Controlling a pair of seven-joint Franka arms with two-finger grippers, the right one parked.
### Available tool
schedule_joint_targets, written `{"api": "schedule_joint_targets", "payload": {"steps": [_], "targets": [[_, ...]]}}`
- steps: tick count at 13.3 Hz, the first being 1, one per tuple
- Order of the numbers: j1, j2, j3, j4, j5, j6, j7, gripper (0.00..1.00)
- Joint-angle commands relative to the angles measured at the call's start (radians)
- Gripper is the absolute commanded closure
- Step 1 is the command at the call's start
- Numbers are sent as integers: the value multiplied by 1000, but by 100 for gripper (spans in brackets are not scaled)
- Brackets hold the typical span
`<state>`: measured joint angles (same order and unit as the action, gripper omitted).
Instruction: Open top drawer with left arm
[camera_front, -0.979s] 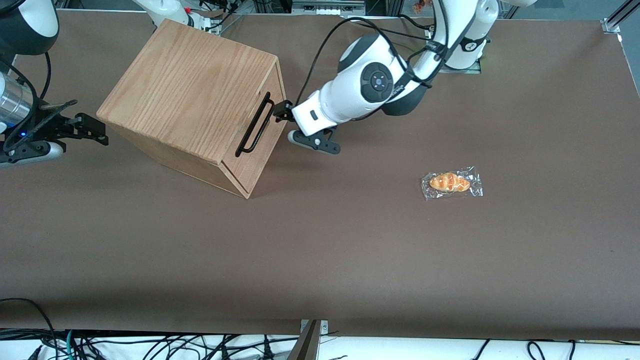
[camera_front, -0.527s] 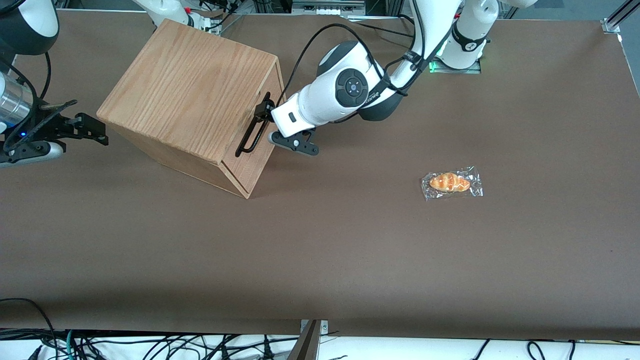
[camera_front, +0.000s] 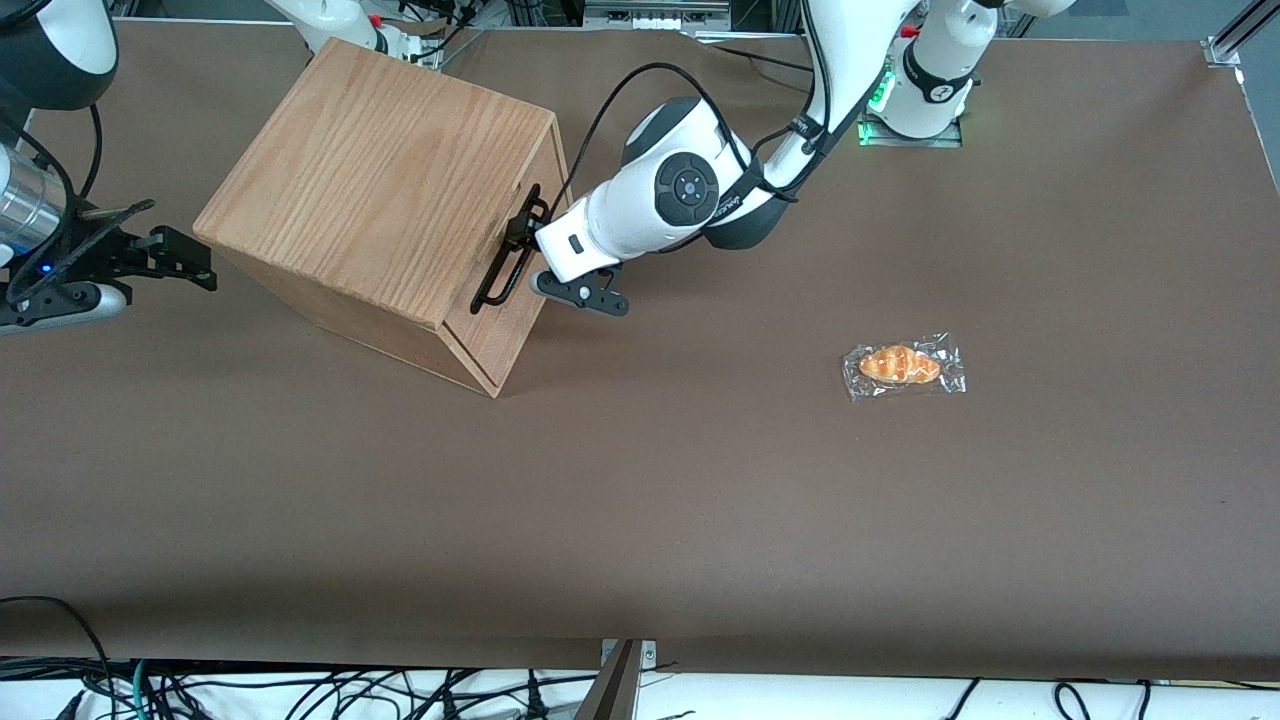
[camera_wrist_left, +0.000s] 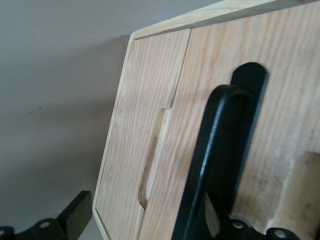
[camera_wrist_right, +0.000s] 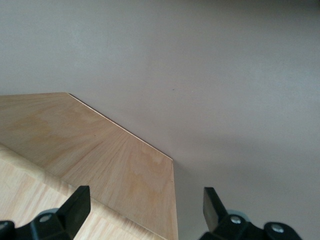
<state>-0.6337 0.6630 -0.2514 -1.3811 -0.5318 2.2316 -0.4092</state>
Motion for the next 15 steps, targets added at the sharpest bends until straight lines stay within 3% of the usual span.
{"api": "schedule_joint_targets", "payload": {"steps": [1, 7, 15], "targets": [[-15, 24, 12, 33, 4, -3, -2, 0], [35, 21, 14, 25, 127, -18, 0, 0], [123, 10, 14, 28, 135, -67, 32, 0]]}}
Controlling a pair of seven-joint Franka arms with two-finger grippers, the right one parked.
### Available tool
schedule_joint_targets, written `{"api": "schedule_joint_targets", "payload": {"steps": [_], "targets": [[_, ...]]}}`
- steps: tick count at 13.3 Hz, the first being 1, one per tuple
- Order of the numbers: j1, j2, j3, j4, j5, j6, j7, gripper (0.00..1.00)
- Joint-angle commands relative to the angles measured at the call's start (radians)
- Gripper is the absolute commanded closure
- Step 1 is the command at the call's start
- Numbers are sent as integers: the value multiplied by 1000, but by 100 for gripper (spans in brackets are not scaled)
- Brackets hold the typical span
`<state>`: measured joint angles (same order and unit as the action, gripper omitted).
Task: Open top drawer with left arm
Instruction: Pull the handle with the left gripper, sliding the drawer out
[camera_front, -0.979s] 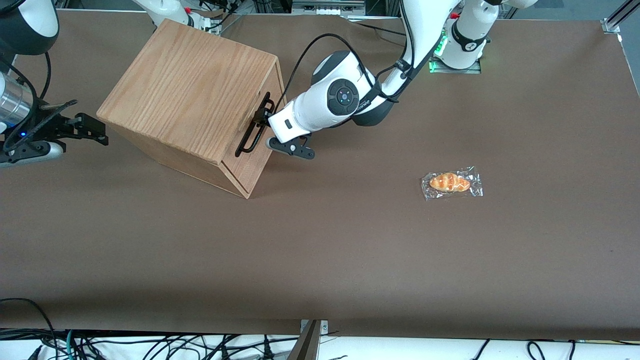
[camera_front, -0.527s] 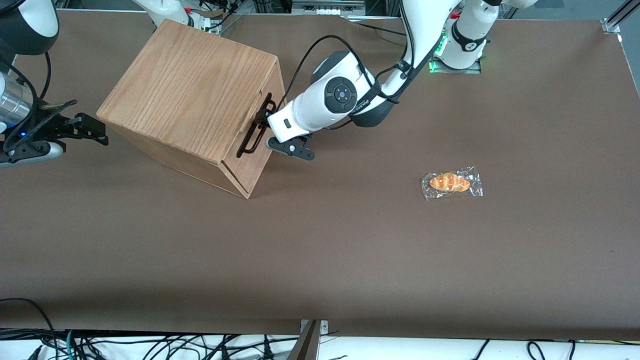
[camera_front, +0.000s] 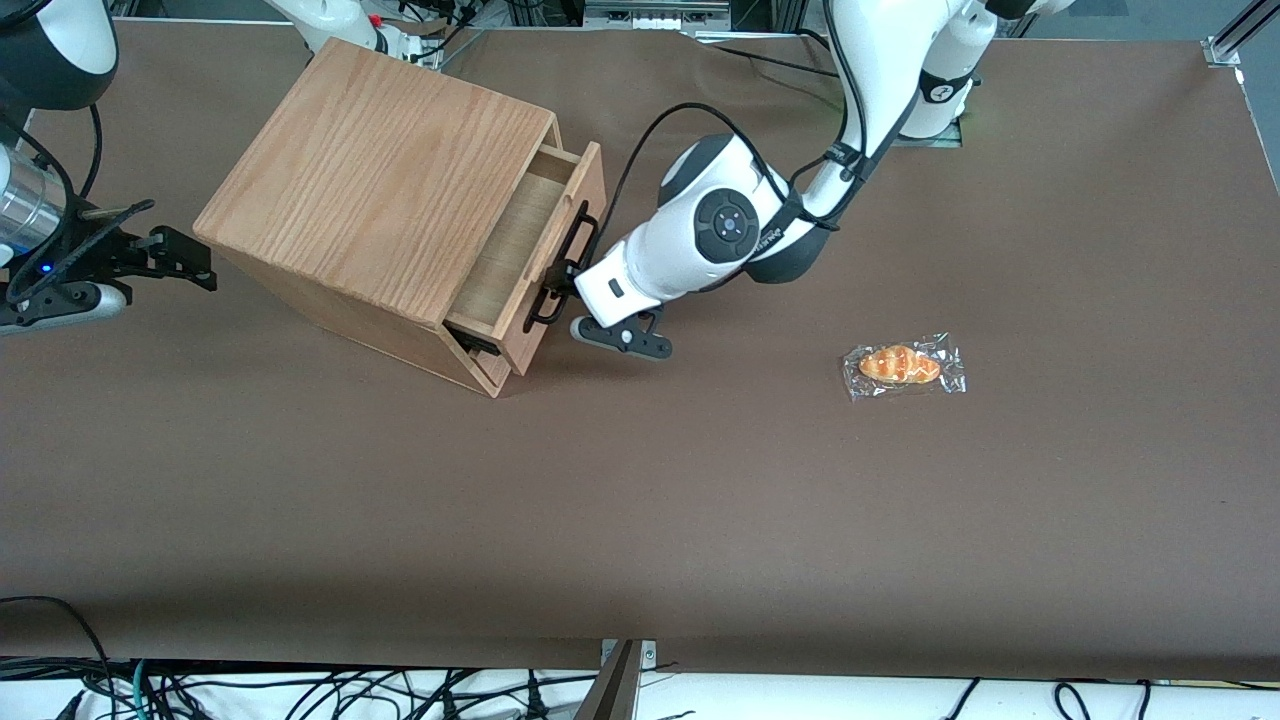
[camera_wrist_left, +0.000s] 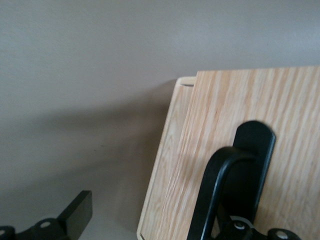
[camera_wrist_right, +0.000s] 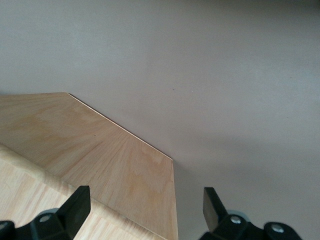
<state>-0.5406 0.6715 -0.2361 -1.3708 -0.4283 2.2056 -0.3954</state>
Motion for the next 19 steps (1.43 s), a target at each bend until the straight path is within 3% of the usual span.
{"api": "schedule_joint_targets", "payload": {"steps": [1, 13, 19], "targets": [[40, 2, -2, 18, 31, -49, 20, 0], [119, -6, -3, 25, 28, -107, 55, 0], [171, -41, -14, 116, -59, -282, 9, 0]]}}
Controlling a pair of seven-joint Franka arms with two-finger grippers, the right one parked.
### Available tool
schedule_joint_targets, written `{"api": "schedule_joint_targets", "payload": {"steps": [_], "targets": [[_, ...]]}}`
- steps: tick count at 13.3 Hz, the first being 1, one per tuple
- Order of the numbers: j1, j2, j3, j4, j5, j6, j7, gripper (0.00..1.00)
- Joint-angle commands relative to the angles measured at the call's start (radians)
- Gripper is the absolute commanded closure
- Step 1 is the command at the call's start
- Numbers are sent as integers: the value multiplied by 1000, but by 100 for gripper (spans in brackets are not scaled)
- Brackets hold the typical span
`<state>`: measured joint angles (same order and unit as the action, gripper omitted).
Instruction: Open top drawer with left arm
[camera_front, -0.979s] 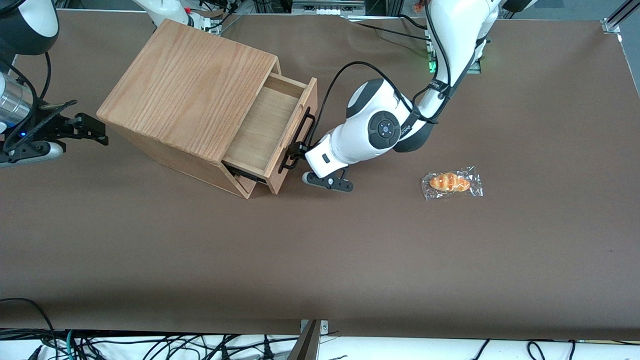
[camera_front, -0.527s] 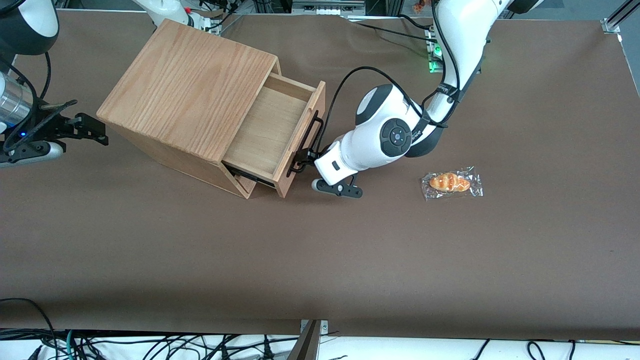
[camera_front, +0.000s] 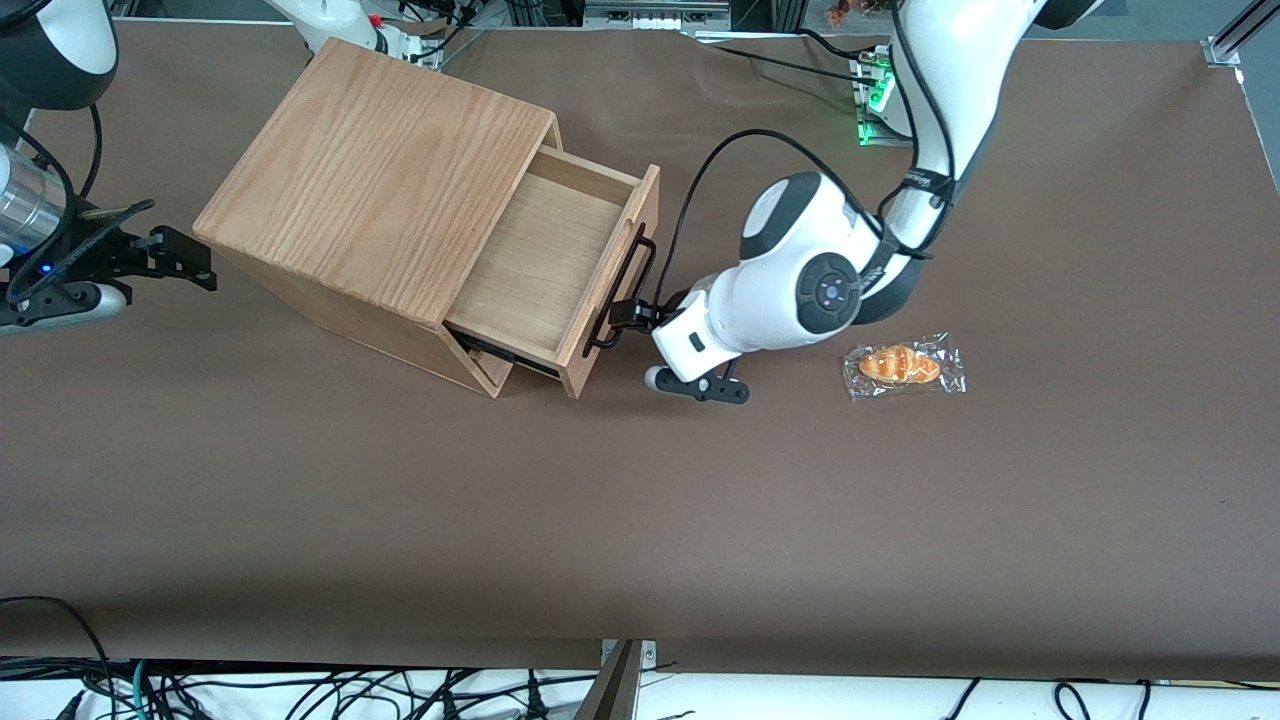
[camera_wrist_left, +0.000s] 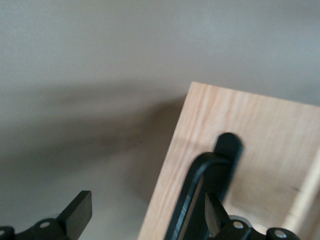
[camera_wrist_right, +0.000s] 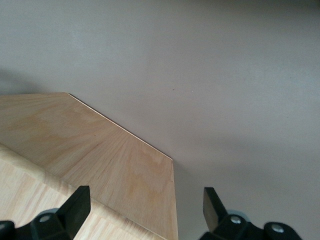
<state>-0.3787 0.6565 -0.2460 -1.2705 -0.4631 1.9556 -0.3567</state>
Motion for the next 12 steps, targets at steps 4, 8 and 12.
{"api": "schedule_joint_targets", "payload": {"steps": [4, 8, 12], "targets": [[118, -46, 5, 36, -8, -142, -28, 0], [285, -69, 4, 33, 156, -309, -13, 0], [444, -69, 5, 13, 305, -337, 195, 0]]}}
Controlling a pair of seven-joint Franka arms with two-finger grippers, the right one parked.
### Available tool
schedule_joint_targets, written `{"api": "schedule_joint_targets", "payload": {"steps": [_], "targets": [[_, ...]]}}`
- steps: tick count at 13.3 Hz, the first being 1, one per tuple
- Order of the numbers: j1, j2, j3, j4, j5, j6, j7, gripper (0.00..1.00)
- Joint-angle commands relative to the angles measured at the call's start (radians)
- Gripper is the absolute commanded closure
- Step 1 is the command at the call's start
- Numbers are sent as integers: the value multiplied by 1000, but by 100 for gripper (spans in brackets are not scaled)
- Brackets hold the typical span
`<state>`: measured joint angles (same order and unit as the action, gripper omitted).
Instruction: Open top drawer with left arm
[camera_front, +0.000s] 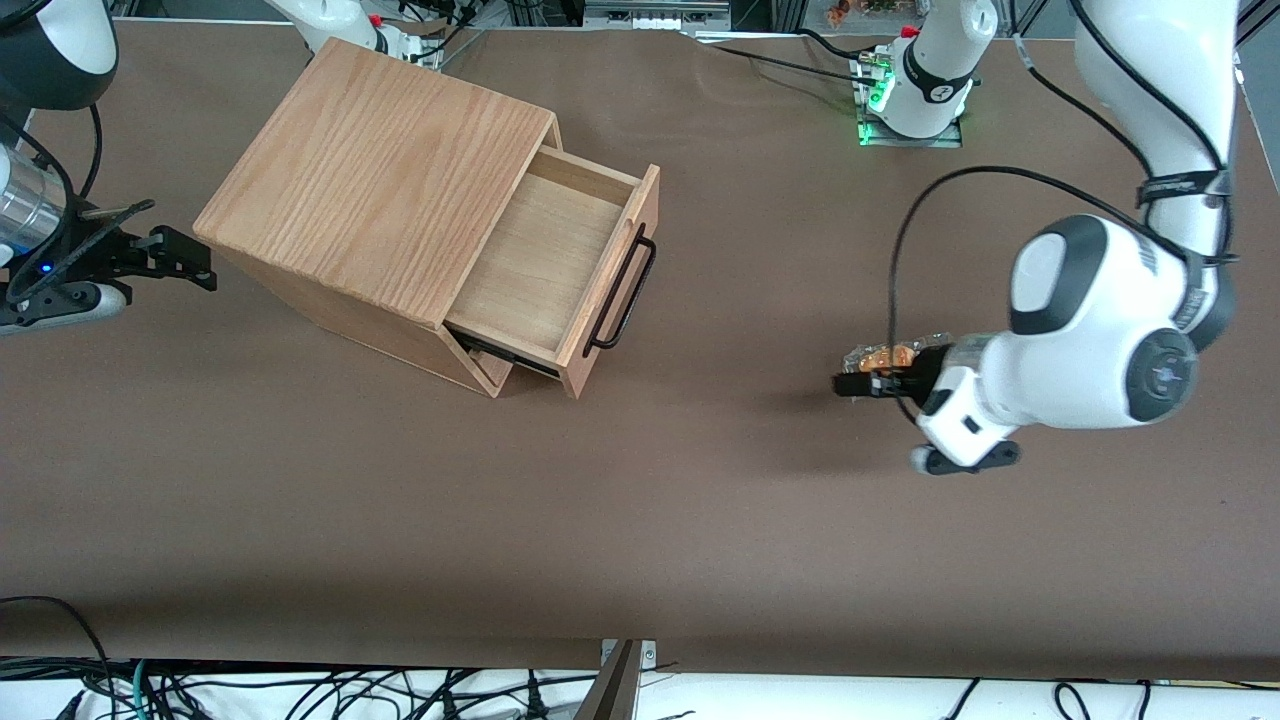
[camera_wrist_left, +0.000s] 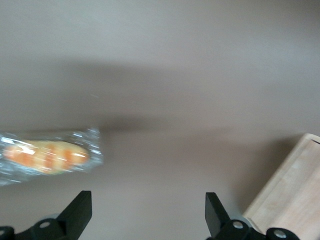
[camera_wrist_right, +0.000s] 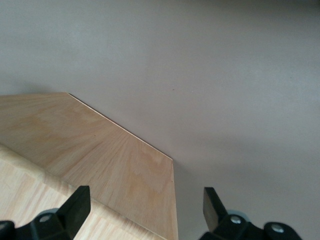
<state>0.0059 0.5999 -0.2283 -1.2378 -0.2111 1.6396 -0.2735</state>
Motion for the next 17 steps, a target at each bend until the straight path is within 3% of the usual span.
{"api": "schedule_joint_targets", "payload": {"steps": [1, 4, 7, 10, 17], "targets": [[103, -12, -13, -22, 80, -41, 191, 0], [196, -35, -16, -26, 165, -73, 328, 0], [184, -202, 45, -167, 222, -66, 404, 0], [109, -383, 148, -281, 223, -63, 532, 0], [36, -592, 155, -340, 213, -78, 507, 0]]}}
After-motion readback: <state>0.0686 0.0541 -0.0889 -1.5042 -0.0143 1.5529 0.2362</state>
